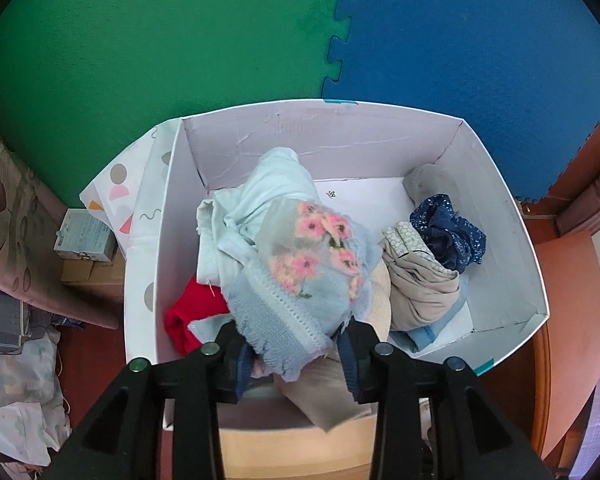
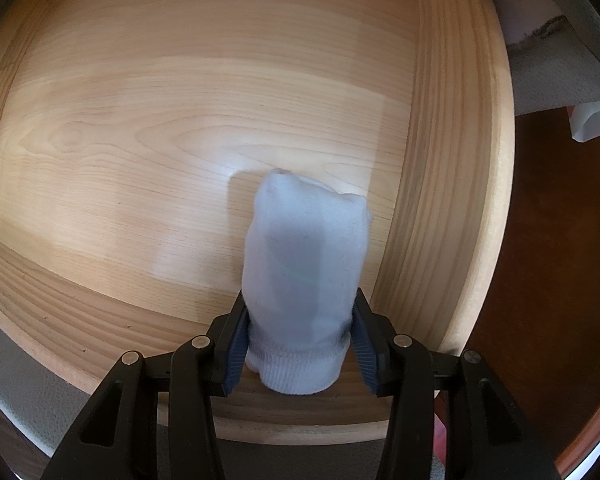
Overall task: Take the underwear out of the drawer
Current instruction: 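Lower the flowered sock into the box and open the left gripper, then withdraw the left gripper over the drawer while the right gripper lifts the white sock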
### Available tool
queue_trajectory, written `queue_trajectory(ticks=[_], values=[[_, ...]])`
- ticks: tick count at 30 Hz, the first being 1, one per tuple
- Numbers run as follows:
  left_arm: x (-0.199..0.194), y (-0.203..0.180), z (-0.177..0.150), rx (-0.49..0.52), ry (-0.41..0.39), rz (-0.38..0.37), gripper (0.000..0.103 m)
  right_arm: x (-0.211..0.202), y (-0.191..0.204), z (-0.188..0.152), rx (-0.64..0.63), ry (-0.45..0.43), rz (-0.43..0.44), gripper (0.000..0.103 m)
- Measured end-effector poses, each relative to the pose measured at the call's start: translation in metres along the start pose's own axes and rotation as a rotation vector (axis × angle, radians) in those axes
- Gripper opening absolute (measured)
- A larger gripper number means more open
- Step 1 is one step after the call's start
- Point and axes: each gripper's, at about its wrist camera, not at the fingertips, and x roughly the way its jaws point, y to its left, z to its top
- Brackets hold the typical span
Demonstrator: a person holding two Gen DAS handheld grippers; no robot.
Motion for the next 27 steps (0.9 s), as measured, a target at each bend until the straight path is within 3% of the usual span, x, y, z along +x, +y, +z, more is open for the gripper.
queue_trajectory(ticks=[3, 7, 15, 21, 27], values=[[-0.010, -0.001, -0.002, 0.016, -0.014, 0.012, 0.040, 0.001, 0.001, 0.001, -0.001, 0.004, -0.004, 0.045], [-0.028, -0.003, -0.005, 0.045, -0.041, 0.031, 0.053, 0.002, 0.001, 0.002, 0.002, 0.007, -0.007, 0.045], [-0.071, 0.006, -0.019, 0.044, -0.109, 0.048, 0.054, 0.004, 0.005, 0.003, 0.002, 0.015, -0.016, 0.045], [-0.099, 0.010, -0.059, 0.089, -0.149, 0.096, 0.054, 0.005, 0.010, 0.004, 0.003, 0.021, -0.023, 0.045], [-0.095, 0.018, -0.122, 0.102, -0.151, 0.157, 0.054, 0.006, 0.014, 0.006, -0.001, 0.029, -0.031, 0.046]])
